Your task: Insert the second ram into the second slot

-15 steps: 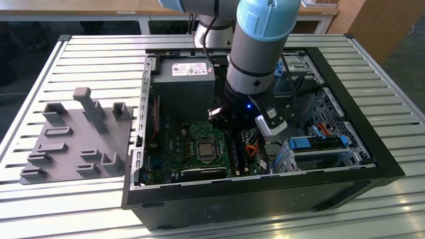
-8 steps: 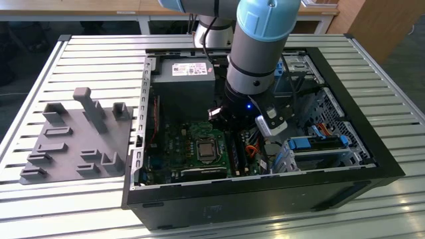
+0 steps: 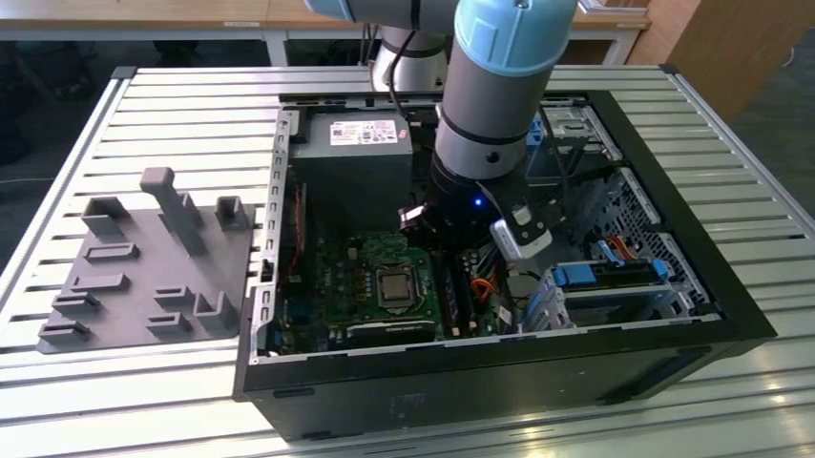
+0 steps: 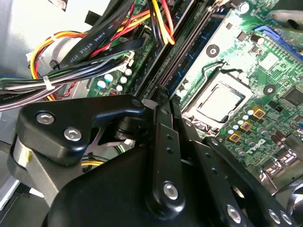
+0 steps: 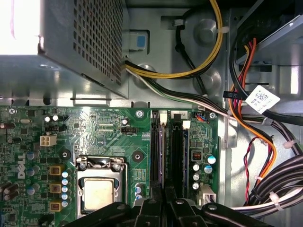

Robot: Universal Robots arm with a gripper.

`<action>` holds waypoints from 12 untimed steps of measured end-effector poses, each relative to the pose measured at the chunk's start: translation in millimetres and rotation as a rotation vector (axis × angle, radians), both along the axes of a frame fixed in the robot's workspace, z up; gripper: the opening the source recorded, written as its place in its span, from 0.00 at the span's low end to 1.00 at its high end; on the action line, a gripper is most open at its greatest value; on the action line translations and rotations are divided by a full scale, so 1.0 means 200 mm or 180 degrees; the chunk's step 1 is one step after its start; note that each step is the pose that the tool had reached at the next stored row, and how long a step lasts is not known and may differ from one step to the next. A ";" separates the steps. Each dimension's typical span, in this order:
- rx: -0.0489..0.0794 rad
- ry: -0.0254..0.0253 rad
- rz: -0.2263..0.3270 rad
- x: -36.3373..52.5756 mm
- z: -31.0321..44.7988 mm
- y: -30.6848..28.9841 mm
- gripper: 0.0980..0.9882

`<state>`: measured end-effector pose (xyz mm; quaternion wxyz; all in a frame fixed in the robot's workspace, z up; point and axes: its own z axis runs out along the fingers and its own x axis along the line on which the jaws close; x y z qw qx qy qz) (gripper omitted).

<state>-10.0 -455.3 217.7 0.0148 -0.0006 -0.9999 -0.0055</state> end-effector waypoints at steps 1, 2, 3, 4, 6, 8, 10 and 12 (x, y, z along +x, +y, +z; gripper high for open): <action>0.0000 0.0000 0.0001 0.000 0.001 0.000 0.04; 0.0000 0.0000 0.0001 0.000 0.001 0.001 0.04; 0.0000 0.0000 0.0001 0.000 0.002 0.001 0.04; 0.0000 0.0000 0.0000 0.000 0.004 0.002 0.04; 0.0001 0.0000 0.0000 0.000 0.004 0.002 0.04; 0.0001 0.0000 0.0000 0.000 0.004 0.002 0.04; 0.0000 0.0000 0.0000 0.000 0.005 0.002 0.04; 0.0000 0.0000 0.0000 0.000 0.003 0.002 0.04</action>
